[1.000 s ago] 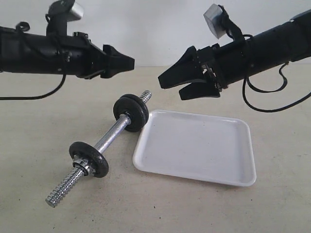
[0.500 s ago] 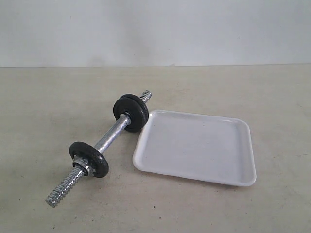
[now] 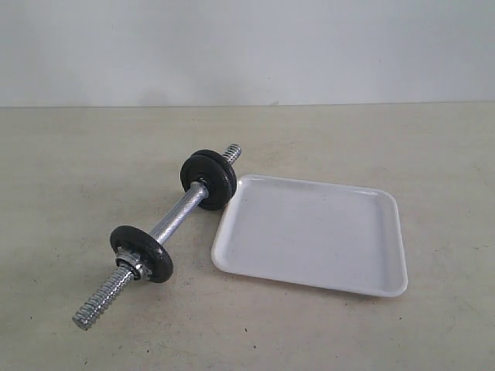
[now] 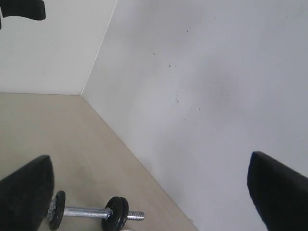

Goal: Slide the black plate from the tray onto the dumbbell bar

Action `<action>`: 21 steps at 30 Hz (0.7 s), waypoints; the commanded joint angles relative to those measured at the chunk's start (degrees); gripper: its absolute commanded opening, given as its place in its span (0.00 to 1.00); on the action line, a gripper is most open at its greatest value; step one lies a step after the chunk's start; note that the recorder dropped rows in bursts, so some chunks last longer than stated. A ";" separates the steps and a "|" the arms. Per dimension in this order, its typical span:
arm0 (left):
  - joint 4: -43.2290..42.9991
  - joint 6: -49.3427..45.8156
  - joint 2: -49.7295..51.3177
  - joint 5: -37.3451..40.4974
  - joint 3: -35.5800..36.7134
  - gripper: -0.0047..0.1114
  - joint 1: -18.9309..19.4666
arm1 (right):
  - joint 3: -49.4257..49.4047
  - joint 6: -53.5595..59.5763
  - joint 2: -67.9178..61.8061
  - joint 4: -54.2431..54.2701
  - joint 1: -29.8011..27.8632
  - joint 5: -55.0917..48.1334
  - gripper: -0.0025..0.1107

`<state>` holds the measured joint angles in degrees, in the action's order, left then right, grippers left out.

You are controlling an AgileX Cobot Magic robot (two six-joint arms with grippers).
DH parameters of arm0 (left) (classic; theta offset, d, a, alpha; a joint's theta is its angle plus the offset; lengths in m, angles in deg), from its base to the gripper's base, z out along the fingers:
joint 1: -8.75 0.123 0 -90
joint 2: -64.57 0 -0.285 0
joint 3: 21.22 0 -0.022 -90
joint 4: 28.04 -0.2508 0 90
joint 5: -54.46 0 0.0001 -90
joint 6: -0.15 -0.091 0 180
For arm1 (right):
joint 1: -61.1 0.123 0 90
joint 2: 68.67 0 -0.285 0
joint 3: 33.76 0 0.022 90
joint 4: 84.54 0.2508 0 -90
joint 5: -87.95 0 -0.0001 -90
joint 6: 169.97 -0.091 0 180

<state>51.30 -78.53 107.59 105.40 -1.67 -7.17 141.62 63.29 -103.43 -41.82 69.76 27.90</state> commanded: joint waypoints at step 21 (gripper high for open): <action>-14.84 18.83 -13.98 12.74 0.34 0.08 -0.04 | 0.11 -24.16 13.73 11.61 -0.14 -9.91 0.94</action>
<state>38.88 -62.36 93.93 117.43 -1.64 -7.17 141.72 41.01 -90.15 -33.73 69.76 18.05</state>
